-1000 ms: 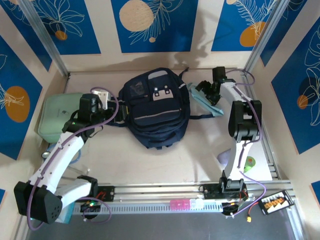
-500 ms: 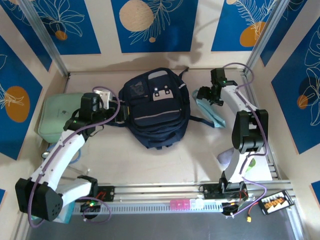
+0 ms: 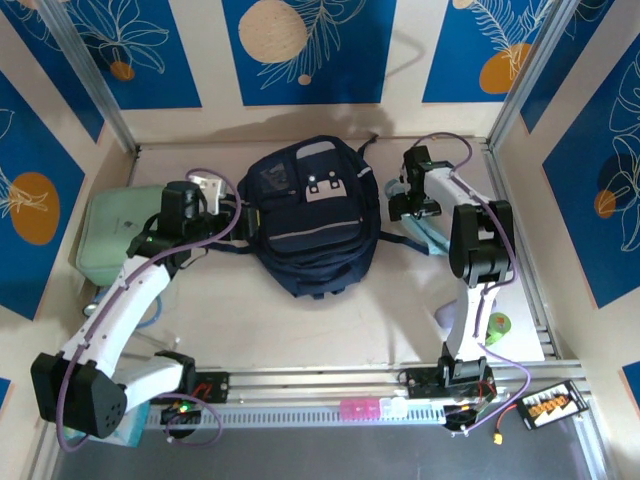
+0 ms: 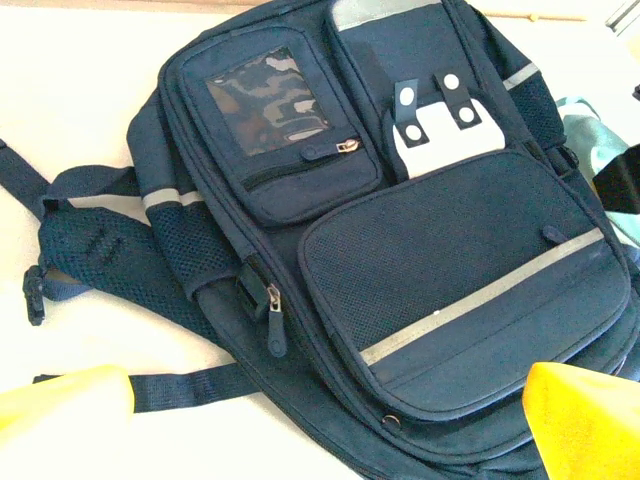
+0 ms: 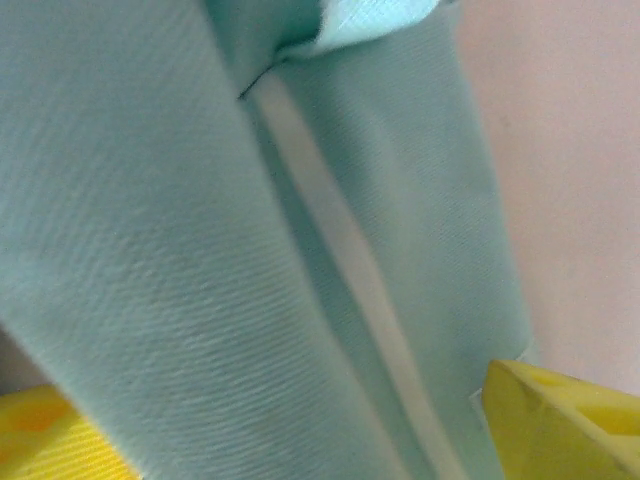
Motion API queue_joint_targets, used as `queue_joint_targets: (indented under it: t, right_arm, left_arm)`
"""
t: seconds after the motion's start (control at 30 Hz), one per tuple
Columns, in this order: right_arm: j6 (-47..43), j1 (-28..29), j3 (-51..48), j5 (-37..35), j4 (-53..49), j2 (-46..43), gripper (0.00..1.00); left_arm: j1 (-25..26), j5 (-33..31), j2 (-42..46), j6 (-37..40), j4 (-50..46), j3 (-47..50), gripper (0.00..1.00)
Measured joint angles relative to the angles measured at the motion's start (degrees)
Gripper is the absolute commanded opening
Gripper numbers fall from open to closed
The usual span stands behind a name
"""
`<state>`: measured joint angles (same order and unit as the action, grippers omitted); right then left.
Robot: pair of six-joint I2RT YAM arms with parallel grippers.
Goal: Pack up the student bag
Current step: Pick up the pencil pouch from the middle-right of the table.
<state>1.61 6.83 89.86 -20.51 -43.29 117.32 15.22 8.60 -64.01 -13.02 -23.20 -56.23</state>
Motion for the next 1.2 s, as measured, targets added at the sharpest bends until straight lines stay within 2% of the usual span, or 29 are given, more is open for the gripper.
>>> queue_joint_targets:
  t: [0.1,0.2,0.3,0.47,0.53,0.63,0.83,1.03,1.13,1.2]
  right_arm:
    - [-1.16,-0.26,2.19,0.28,-0.55,1.57,0.71]
    - [-2.01,-0.22,3.80,0.37,-1.27,3.15,0.54]
    - [-2.23,-0.22,3.96,0.31,-1.44,3.56,0.42]
    - [-2.16,-0.22,4.24,0.11,-1.51,3.54,0.14]
    - [-1.53,-0.22,4.22,0.09,-1.49,3.32,0.10]
    - [-0.35,-0.20,2.51,0.37,-0.50,1.25,0.09]
    - [5.75,-0.24,-4.33,3.41,1.11,-12.59,0.09]
    - [15.65,-1.46,-13.94,16.04,7.52,-30.64,0.09]
    - [20.26,-2.64,-19.56,24.74,11.06,-35.87,0.09]
    - [23.28,-3.52,-23.02,30.16,12.98,-37.77,0.09]
  left_arm:
    - [0.00,0.22,-0.11,-0.02,-0.11,-0.55,1.00]
    - [0.00,0.39,-0.26,-0.02,-0.09,-1.31,1.00]
    - [0.00,0.42,-0.26,-0.02,-0.13,-1.70,1.00]
    - [0.00,1.11,-0.26,-0.02,-0.44,-1.70,1.00]
    - [0.00,1.81,-0.31,-0.02,-0.50,-1.79,1.00]
    - [0.02,3.48,-1.09,-0.02,-1.31,-3.02,1.00]
    - [2.49,7.06,-4.85,1.60,-1.33,-5.97,1.00]
    - [9.81,8.52,-11.85,7.26,-3.43,-11.15,1.00]
    - [14.27,7.15,-16.94,11.56,-6.45,-15.69,1.00]
    - [17.07,5.73,-20.52,15.04,-8.66,-18.99,0.96]
